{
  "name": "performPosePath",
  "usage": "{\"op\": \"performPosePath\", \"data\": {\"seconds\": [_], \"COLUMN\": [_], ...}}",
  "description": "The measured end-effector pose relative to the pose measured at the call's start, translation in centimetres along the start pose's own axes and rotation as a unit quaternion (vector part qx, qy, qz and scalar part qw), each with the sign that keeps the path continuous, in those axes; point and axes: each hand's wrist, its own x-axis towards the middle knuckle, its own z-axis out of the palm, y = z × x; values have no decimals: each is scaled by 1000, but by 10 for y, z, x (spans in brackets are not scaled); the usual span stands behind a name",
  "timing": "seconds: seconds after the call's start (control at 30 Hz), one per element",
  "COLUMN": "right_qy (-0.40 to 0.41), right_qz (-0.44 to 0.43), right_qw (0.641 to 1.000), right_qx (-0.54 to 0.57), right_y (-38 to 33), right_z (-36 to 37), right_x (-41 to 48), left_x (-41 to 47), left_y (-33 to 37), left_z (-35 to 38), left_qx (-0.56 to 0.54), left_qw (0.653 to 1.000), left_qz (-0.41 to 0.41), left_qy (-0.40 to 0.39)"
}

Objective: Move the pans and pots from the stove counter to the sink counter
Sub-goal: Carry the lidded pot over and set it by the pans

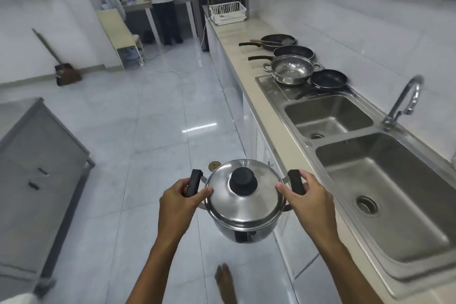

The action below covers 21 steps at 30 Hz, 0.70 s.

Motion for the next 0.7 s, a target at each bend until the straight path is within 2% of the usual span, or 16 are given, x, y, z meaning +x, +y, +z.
{"op": "performPosePath", "data": {"seconds": [0.2, 0.47, 0.7], "right_qy": [11, 57, 79], "right_qz": [15, 46, 94], "right_qw": [1000, 997, 992], "right_qx": [-7, -1, -2], "right_y": [-29, -69, -54], "right_z": [74, 145, 208], "right_x": [149, 338, 527], "left_x": [180, 418, 618], "left_y": [5, 49, 55], "left_z": [26, 73, 154], "left_qx": [8, 25, 56], "left_qw": [1000, 996, 990], "left_qz": [1, 43, 63], "left_qy": [-26, -74, -112]}}
